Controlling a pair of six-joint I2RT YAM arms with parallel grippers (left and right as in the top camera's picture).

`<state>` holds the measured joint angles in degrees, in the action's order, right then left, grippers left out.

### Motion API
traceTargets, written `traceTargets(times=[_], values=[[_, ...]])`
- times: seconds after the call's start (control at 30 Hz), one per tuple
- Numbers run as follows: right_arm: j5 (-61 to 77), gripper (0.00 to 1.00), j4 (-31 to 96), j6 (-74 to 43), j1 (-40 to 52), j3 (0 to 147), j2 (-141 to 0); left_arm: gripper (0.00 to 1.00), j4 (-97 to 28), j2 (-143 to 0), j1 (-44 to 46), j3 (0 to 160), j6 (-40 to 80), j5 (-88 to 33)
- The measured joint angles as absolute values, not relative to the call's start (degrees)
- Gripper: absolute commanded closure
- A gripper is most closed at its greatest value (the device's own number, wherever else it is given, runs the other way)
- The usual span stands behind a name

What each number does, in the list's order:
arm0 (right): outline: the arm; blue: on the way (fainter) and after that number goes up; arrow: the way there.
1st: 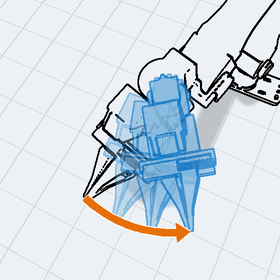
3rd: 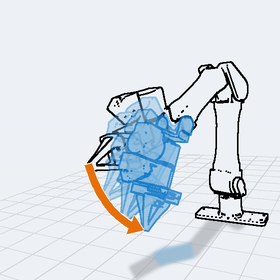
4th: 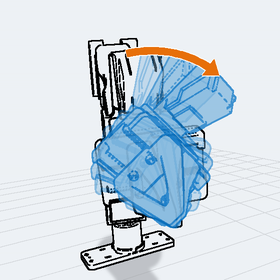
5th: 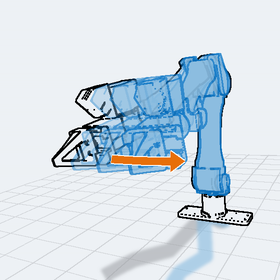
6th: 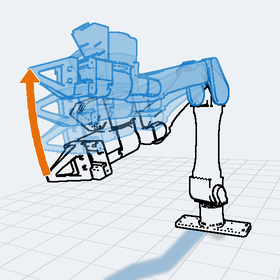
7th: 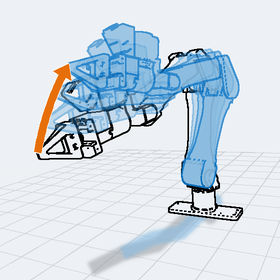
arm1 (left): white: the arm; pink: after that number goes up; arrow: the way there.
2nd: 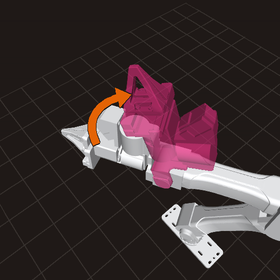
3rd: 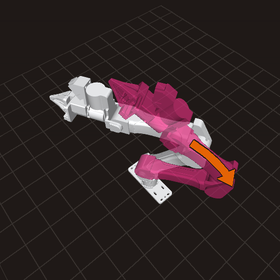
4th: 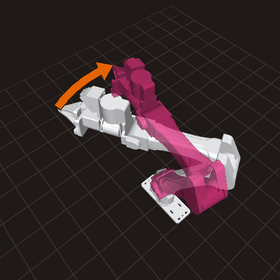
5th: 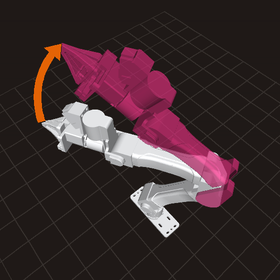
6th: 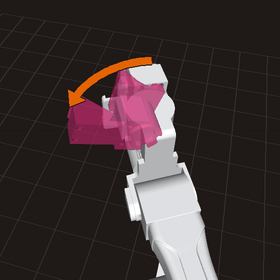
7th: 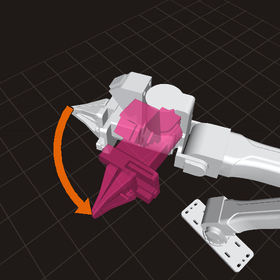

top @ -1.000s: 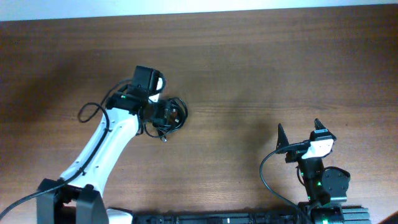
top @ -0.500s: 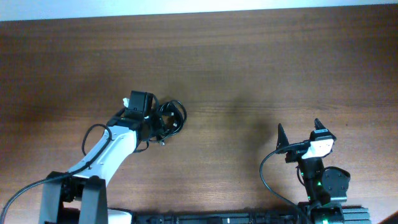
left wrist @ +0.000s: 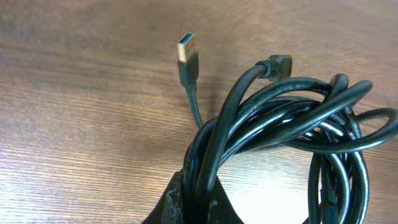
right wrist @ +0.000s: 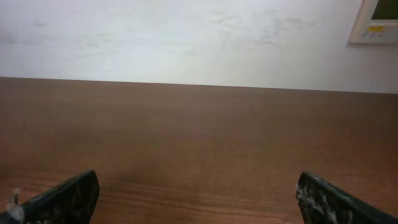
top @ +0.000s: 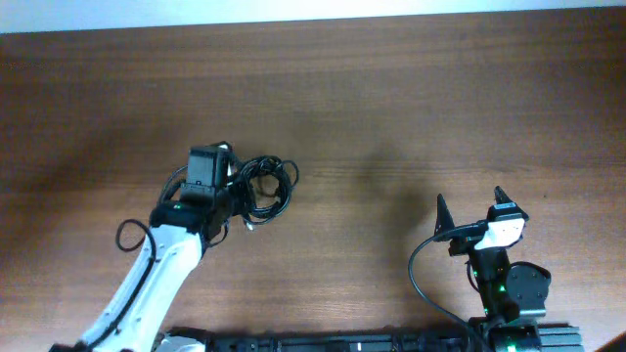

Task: Untangle cables

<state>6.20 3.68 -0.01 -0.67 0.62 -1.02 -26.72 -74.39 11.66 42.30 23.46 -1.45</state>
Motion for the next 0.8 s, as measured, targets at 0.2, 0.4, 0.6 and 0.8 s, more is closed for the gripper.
traceTargets(times=[0.2, 0.4, 0.6, 0.8], values=[[6.2, 0.01, 3.66, 0.03, -0.67, 0.62, -1.02, 1.0, -31.09, -65.23, 11.66, 42.5, 20.21, -3.4], [14.59, 0.02, 2.76, -18.11, -0.67, 0.62, -1.02, 1.0, -31.09, -65.23, 11.66, 42.52, 17.04, -9.96], [18.98, 0.01, 3.36, -28.71, -0.67, 0.93, -1.1, 1.0, -31.07, -65.23, 11.66, 42.52, 14.04, -16.08], [23.44, 0.02, 12.67, -31.07, -0.67, 14.22, -20.97, 1.0, -30.46, -64.88, 11.66, 42.54, 3.31, -20.78]])
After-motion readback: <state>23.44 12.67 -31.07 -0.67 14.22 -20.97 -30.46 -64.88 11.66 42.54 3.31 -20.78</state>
